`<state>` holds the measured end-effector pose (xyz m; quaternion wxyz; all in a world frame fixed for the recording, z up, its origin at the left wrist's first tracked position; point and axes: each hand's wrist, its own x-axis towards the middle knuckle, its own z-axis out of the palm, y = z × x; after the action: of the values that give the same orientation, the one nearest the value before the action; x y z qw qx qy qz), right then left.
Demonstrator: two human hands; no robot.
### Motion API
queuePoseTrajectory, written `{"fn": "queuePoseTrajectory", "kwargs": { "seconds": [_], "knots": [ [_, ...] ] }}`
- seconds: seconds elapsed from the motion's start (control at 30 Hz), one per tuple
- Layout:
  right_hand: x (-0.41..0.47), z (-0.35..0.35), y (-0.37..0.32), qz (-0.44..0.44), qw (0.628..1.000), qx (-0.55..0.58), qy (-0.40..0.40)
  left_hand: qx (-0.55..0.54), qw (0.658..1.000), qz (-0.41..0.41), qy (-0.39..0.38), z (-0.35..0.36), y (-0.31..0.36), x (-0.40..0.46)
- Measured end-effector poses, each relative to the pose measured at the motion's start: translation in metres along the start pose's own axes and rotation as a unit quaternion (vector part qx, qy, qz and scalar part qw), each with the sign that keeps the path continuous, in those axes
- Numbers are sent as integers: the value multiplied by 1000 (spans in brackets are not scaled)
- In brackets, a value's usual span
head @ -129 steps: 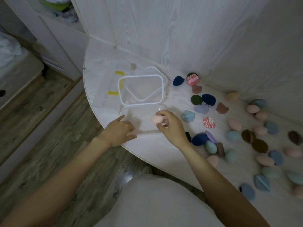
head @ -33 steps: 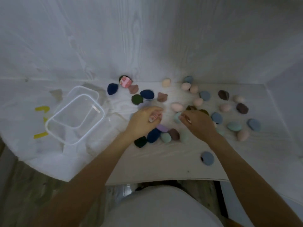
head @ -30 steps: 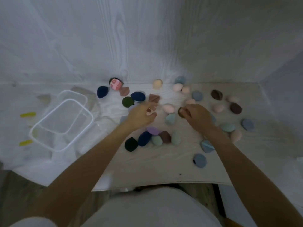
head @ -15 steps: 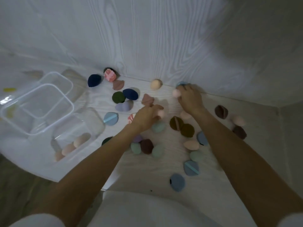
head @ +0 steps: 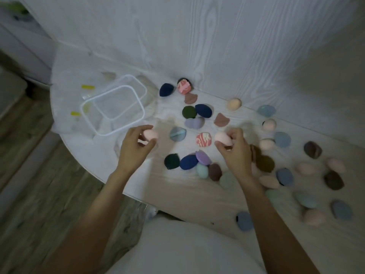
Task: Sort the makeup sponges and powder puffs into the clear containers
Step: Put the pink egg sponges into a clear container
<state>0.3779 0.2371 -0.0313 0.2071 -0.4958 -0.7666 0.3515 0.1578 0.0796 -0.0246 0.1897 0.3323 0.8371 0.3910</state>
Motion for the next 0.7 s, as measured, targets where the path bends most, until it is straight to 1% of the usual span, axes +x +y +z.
{"fn": "queuePoseTrajectory", "kwargs": {
  "seconds": [0.1,0.17,0.3,0.4,0.57,0.7],
  "knots": [
    [-24,21,-21,51,992,107,-35,40,999,-33,4,-7,-22,2],
    [-33,31,-32,61,987,139,-57,45,998,-47,-9,-4,-30,6],
    [-37,40,-46,55,984,156,-66,60,997,-45,-19,8,-38,14],
    [-35,37,-52,46,987,141,-56,85,995,-32,-36,14,-44,16],
    [-28,40,-57,50,989,126,-62,128,988,10,-84,15,-53,11],
    [-22,54,-65,24,988,127,-85,141,980,62,-122,9,-54,-5]
  ]
}}
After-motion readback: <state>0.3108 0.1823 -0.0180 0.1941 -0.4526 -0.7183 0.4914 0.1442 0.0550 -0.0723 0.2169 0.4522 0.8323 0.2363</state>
